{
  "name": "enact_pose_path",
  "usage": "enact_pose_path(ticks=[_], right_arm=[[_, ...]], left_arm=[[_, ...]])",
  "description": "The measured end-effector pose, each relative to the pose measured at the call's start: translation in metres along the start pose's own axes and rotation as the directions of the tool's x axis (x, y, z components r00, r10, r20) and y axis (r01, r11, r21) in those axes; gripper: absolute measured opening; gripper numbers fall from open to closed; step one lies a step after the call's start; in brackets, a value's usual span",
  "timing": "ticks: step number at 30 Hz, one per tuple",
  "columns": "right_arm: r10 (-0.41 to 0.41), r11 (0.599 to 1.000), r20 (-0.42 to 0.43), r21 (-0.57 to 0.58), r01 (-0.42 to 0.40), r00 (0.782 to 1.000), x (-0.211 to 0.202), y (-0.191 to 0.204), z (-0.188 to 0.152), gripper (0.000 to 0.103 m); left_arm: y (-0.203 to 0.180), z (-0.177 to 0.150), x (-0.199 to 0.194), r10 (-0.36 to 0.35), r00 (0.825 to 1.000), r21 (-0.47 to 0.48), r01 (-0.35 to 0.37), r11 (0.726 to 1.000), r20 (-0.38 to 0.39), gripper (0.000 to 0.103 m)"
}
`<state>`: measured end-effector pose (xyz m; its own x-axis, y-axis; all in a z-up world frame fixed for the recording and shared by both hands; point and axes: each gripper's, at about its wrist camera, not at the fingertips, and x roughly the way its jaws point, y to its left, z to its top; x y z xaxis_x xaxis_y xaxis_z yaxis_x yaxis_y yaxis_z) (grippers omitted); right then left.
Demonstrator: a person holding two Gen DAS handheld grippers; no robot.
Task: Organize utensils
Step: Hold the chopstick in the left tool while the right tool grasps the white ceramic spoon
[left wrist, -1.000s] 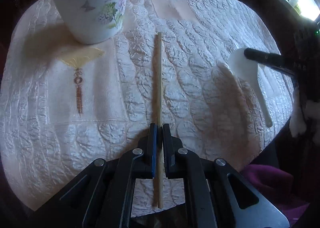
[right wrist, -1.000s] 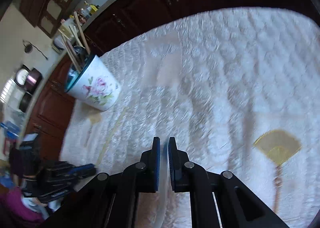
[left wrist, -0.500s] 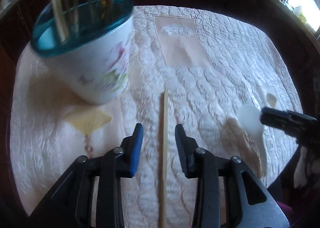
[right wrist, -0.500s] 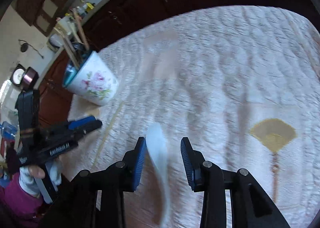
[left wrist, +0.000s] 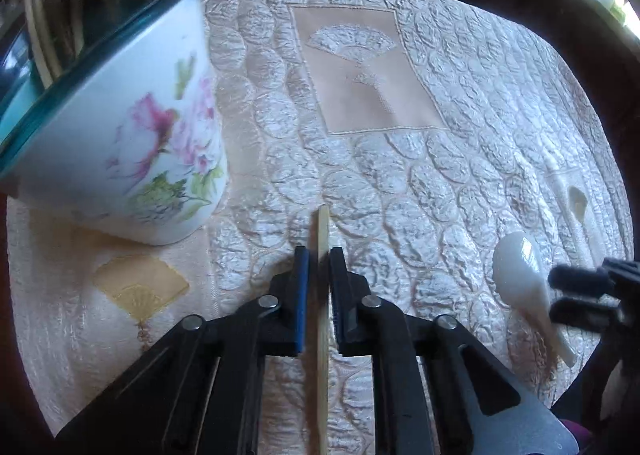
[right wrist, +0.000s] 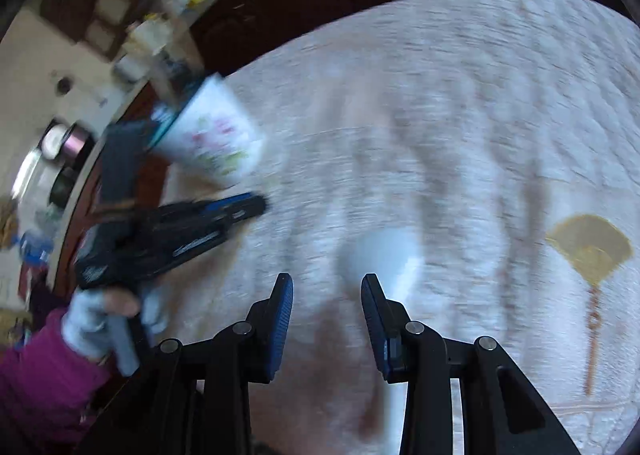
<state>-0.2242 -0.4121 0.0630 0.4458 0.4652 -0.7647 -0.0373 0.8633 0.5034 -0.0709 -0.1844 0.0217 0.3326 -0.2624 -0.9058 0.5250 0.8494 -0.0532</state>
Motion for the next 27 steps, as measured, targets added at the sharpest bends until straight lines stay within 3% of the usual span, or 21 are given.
enact_pose_path(ticks=[4, 7, 10, 13, 14, 15, 17, 18, 21, 24, 27], right_arm=[[-0.085, 0.995, 0.019, -0.046, 0.086, 0.996, 0.000, 0.008, 0.000, 0.034], [-0.202, 0.972, 0.013, -0.118, 0.202, 0.979, -0.001, 0.007, -0.002, 0.034], [-0.313, 0.919, 0.001, -0.254, 0.302, 0.950, 0.009, 0.017, -0.013, 0.037], [-0.457, 0.823, 0.028, -0.366, 0.434, 0.889, 0.031, 0.027, -0.028, 0.039], [-0.459, 0.816, 0.051, -0.370, 0.443, 0.887, 0.032, 0.029, -0.030, 0.039], [-0.449, 0.820, 0.071, -0.364, 0.442, 0.891, 0.031, 0.027, -0.032, 0.039], [-0.403, 0.865, 0.048, -0.306, 0.397, 0.914, 0.027, 0.018, -0.026, 0.033], [-0.352, 0.907, 0.034, -0.233, 0.350, 0.935, 0.018, 0.007, -0.021, 0.031], [-0.237, 0.971, 0.027, -0.036, 0.238, 0.971, -0.003, -0.029, -0.011, 0.027], [-0.209, 0.967, 0.055, 0.159, 0.198, 0.976, -0.031, -0.071, -0.011, 0.027], [-0.221, 0.961, 0.087, 0.187, 0.202, 0.971, -0.053, -0.086, -0.013, 0.034]], left_arm=[[0.012, -0.003, -0.007, -0.007, 1.000, -0.029, 0.007, 1.000, 0.007, 0.005], [0.015, -0.006, -0.014, -0.029, 0.999, -0.046, 0.030, 0.998, 0.016, 0.004], [0.013, -0.008, -0.020, -0.039, 0.999, -0.046, 0.040, 0.998, 0.026, 0.004], [0.015, -0.010, -0.020, -0.042, 0.999, -0.056, 0.043, 0.998, 0.021, 0.004], [0.014, -0.010, -0.018, -0.039, 0.999, -0.055, 0.040, 0.998, 0.018, 0.004], [0.014, -0.012, -0.018, -0.036, 0.999, -0.054, 0.037, 0.998, 0.014, 0.004], [0.011, -0.012, -0.017, -0.035, 0.999, -0.050, 0.036, 0.998, 0.011, 0.004], [0.011, -0.012, -0.018, -0.034, 0.999, -0.047, 0.035, 0.998, 0.013, 0.004], [0.012, -0.010, -0.020, -0.035, 0.999, -0.046, 0.036, 0.998, 0.019, 0.004], [0.012, -0.009, -0.020, -0.040, 0.999, -0.053, 0.041, 0.998, 0.024, 0.004], [0.011, -0.008, -0.016, -0.040, 0.999, -0.056, 0.041, 0.998, 0.019, 0.004]])
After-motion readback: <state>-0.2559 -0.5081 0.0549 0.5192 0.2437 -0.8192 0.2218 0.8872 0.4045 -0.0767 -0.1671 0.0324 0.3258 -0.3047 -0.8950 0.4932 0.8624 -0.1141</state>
